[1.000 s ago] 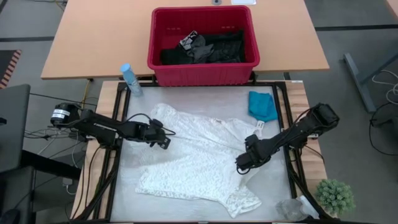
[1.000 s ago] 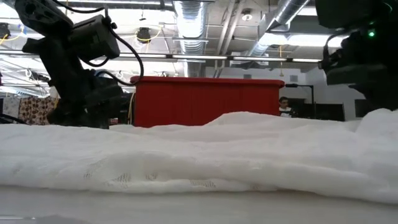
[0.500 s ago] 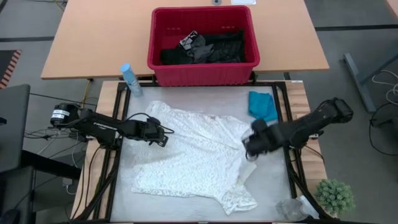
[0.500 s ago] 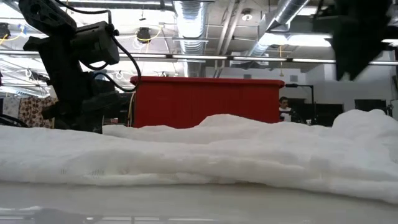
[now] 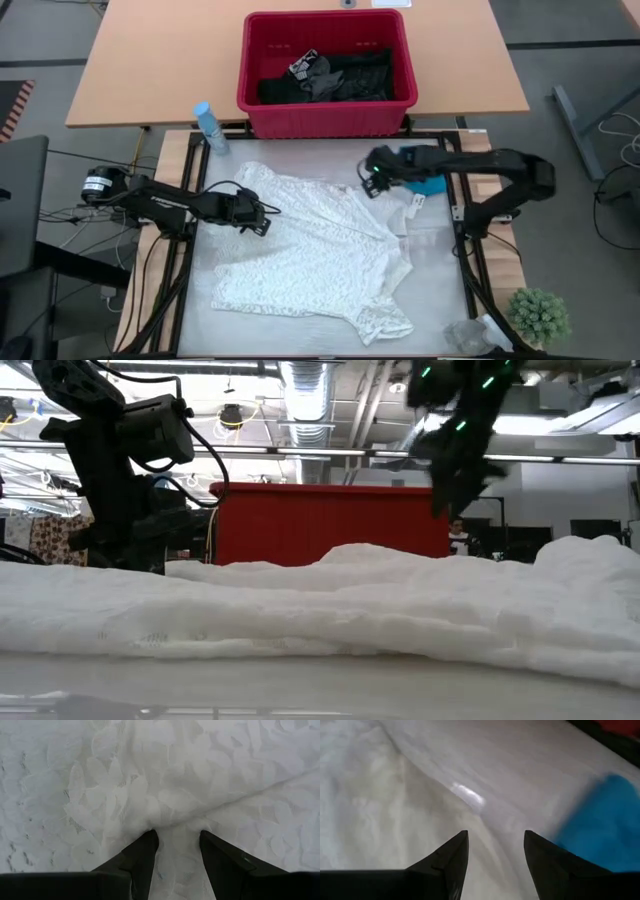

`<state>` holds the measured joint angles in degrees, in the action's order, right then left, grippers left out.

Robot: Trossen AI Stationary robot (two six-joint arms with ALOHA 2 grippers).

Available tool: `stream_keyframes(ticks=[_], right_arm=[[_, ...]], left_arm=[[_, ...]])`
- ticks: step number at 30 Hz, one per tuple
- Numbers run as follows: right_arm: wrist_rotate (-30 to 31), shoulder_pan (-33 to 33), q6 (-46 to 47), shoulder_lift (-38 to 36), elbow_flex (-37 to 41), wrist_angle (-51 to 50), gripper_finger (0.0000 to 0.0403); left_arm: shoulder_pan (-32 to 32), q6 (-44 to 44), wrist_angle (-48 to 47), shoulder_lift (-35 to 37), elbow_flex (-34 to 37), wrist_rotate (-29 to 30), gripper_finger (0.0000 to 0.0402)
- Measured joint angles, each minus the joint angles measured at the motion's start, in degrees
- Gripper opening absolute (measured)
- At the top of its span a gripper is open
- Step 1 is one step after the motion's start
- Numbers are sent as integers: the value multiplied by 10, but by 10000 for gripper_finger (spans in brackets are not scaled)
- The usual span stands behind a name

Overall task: Fold laundry
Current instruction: Fold the white shirt

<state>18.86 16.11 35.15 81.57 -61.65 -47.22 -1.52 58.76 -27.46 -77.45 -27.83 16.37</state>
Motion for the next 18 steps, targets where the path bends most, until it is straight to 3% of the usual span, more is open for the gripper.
stream_keyframes(ticks=[4,10,18], right_arm=[[-71,45,-76,77,0,77,216],[-152,75,-111,163,0,176,216],[-166,77,-148,218,-2,163,198]], left_arm=[[0,0,0,0,0,0,155],[0,0,0,0,0,0,155],[1,0,0,0,0,2,155]])
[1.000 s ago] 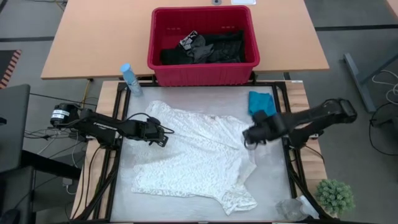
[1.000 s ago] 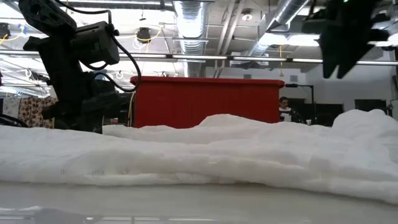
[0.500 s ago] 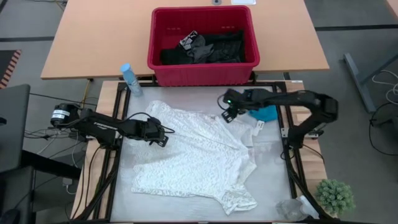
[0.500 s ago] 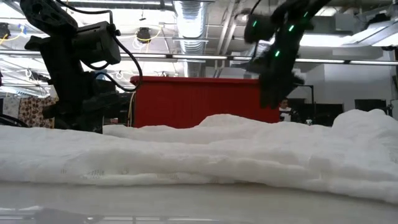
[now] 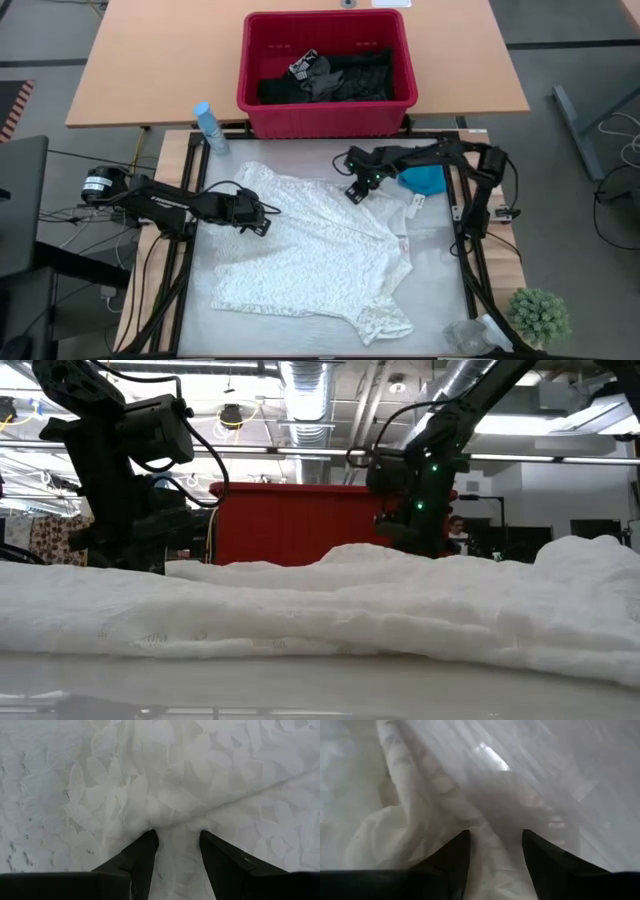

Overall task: Fold laundry
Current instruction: Fold the white shirt

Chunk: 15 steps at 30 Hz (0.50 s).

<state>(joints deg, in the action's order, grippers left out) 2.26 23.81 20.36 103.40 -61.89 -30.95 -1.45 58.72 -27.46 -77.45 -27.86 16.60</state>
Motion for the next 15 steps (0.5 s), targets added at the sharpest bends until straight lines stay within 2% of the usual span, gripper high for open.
stream_keyframes(ticks=[5,10,12,15], right_arm=[[-1,-11,-9,14,-6,-6,139],[21,-11,-19,1,-28,-26,23],[28,-2,-23,-9,-48,-36,19],[79,9,-24,-21,-79,-78,20]], left_arm=[[0,0,0,0,0,0,155],[0,0,1,0,0,0,155],[0,0,1,0,0,0,155],[0,0,2,0,0,0,155]])
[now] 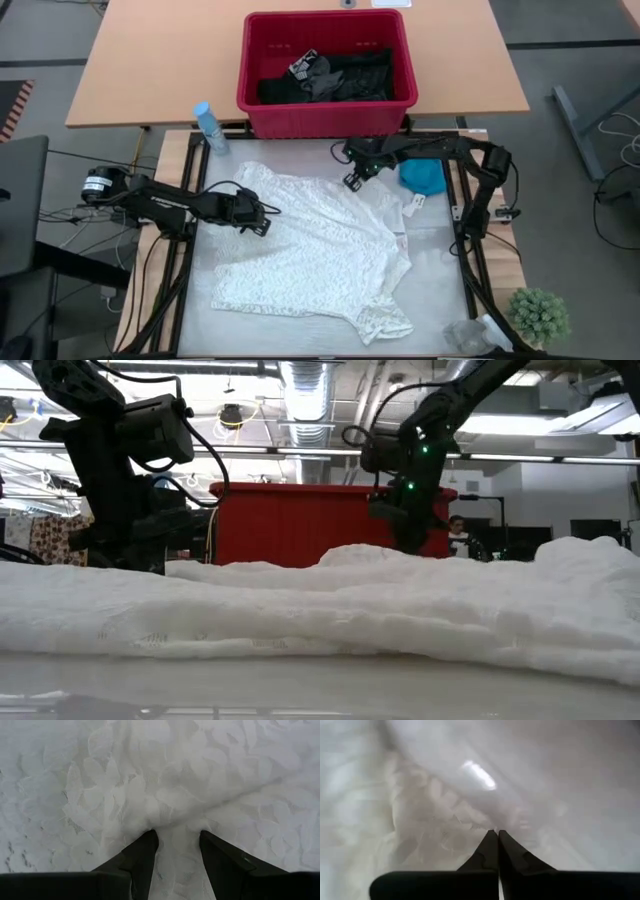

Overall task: Fold laundry
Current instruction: Fold the white shirt

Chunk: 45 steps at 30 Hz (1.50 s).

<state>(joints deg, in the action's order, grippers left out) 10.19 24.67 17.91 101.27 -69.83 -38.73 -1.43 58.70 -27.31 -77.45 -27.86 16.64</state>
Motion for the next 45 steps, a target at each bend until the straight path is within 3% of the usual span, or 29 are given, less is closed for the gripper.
stream_keyframes(ticks=[4,11,14,19,25,27,30,35,40,45], right_arm=[[80,3,1,-25,-35,-52,16],[224,0,115,-76,-61,-192,22],[247,2,127,-92,-63,-231,25],[242,14,127,-91,-62,-294,59],[242,19,143,-101,-62,-349,139],[213,19,151,-115,-62,-344,169],[120,6,146,-134,-61,-313,205],[3,-108,107,-172,-30,-191,227],[1,-268,77,-182,11,-93,221],[-4,-382,110,-150,53,-15,213]], left_arm=[[0,0,1,0,0,1,155],[9,4,0,-1,0,7,155],[16,5,-1,-1,0,11,155],[26,27,-9,-1,0,11,155],[37,48,-22,-1,0,9,155],[37,55,-23,-1,-1,8,155],[37,66,-23,15,1,-7,155],[37,41,-20,77,-22,-9,155],[28,-1,8,157,-42,-3,155],[34,-25,46,226,-44,-12,155]])
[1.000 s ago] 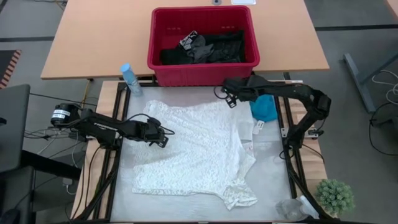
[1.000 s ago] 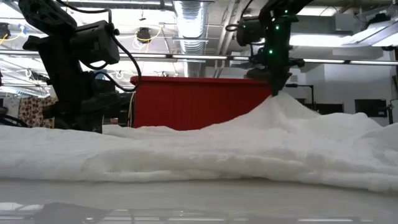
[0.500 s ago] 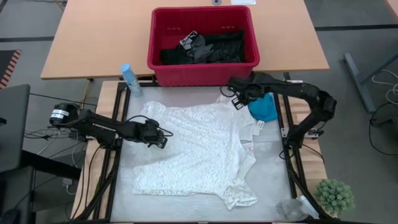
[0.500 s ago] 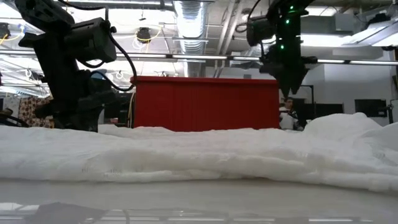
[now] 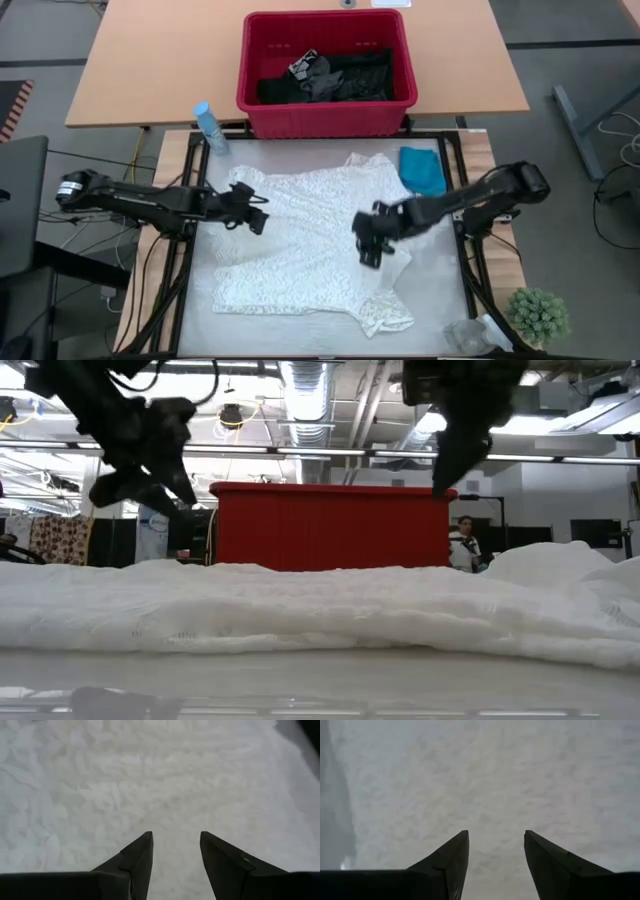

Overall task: Fold laundry
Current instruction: Fold the white shirt

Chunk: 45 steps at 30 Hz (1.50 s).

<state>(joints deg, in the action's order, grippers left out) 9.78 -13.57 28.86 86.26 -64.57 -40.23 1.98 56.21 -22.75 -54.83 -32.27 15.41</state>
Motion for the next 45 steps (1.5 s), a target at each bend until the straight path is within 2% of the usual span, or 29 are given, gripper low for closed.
stream_keyframes(ticks=[2,7,9,14,20,25,32,40,45], right_arm=[[-1,-31,1,16,8,17,213],[-8,-85,-7,60,11,79,212],[-11,-101,-8,73,10,122,212],[-28,-120,0,102,10,200,211],[-59,-140,-7,156,9,302,211],[-57,-161,-36,210,-38,294,211],[-23,-179,-69,270,-111,282,211],[-24,-183,-71,293,-113,287,209],[-23,-197,-67,293,-113,286,189]], left_arm=[[-1,-1,1,19,0,-5,155],[14,-58,2,22,0,-90,155],[30,-70,2,7,0,-86,155],[41,-70,6,-53,0,-33,155],[40,-87,29,-128,-1,-41,155],[40,-114,50,-168,-1,-43,155],[40,-120,67,-201,-1,-61,155],[40,-106,70,-203,-1,-61,155],[40,-101,71,-203,-1,-56,155]])
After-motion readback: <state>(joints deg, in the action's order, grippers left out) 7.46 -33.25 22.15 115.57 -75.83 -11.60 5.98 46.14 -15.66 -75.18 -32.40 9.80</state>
